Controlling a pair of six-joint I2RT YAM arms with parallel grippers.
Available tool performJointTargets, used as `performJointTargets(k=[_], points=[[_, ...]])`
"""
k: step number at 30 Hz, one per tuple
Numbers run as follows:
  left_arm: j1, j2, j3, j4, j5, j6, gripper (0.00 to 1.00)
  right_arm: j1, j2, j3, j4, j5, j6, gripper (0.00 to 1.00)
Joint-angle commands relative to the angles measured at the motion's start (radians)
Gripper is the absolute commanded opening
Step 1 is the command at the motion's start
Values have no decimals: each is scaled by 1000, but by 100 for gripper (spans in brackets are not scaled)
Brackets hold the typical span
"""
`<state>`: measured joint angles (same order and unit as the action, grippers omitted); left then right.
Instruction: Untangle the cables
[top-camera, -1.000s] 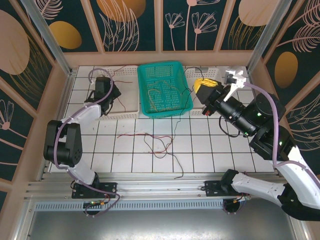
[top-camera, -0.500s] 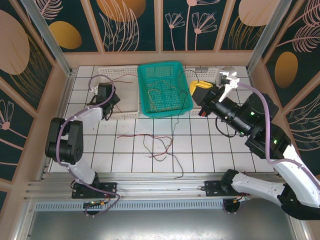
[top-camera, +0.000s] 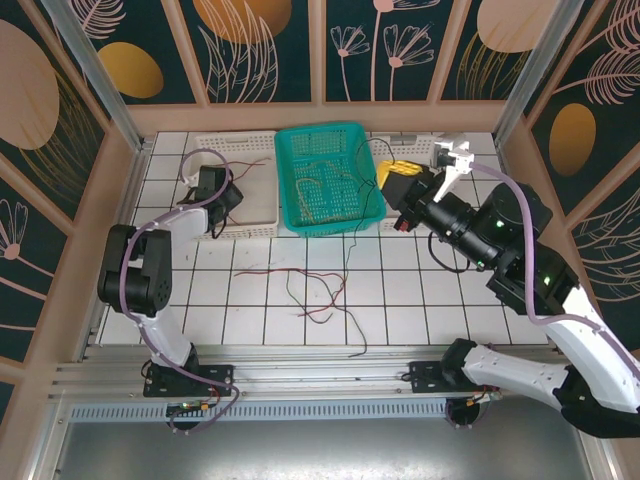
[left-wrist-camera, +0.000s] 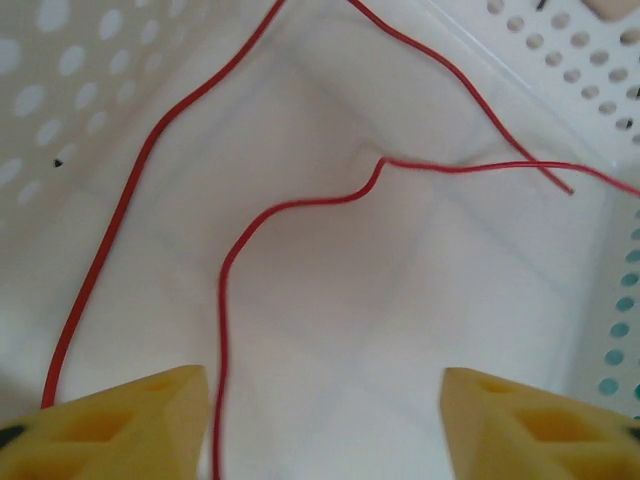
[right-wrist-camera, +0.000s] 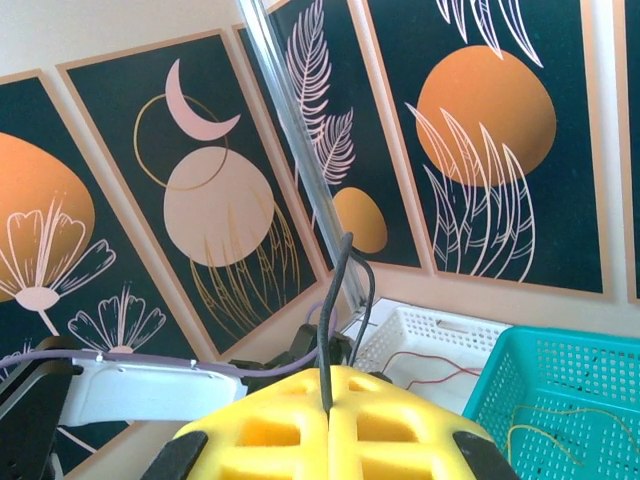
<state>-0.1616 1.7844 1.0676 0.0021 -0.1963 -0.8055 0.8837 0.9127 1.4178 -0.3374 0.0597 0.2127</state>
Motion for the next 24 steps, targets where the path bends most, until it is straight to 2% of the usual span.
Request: performJointTargets(k=[1,3,9,18,24], points=[[5,-78,49,-42,-9,20,73,3,28,51,-6,25,-28,0],[7,-128,47,-56,8,20,78,3,55,80,-23,42,-33,0],[-26,-286,-26,-50,120,2,83,-21,153,237,-72,49,-34,0],[-297,-457,-270,39,189,-33,82,-116,383,621,-226,-68,2,0],[-396,-531,-448,197,314,-115,82,-172,414,646,-210,-154,25,0]])
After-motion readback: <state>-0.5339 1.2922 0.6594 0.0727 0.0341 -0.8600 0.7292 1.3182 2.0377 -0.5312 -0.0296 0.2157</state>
